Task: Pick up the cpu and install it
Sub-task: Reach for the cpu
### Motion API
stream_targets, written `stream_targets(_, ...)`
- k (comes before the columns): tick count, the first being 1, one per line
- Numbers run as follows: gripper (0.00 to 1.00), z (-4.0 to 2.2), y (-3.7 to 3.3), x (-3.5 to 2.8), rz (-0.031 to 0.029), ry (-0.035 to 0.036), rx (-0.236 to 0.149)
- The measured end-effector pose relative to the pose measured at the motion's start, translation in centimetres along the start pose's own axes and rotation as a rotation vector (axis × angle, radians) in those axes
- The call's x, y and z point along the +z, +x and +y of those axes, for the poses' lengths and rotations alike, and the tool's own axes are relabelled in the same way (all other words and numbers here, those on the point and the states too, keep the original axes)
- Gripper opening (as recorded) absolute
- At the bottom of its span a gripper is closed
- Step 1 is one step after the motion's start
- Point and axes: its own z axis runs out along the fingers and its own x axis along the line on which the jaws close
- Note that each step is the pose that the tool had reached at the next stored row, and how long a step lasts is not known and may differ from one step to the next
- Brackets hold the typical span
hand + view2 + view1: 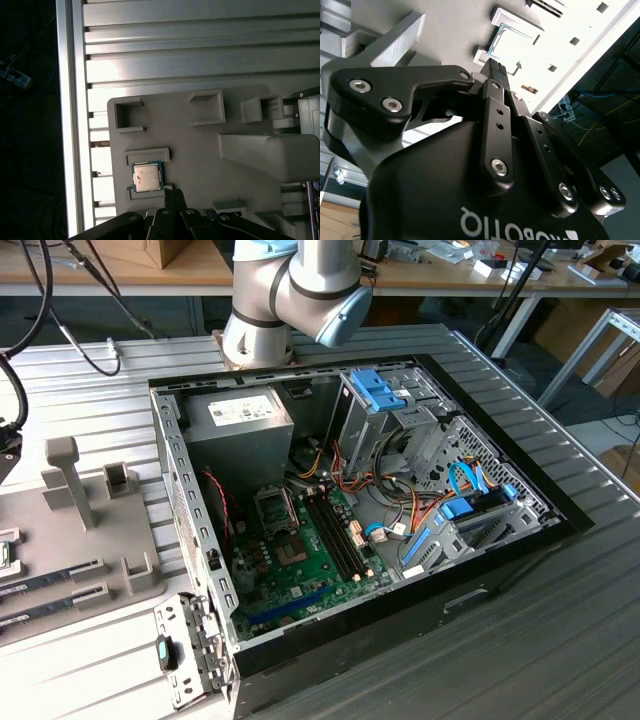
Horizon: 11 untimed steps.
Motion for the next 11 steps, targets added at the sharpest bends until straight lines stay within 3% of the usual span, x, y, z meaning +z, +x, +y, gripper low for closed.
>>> stream_targets(11, 0.11, -0.05, 0.38, 0.55, 0.0000, 0.0000, 0.000)
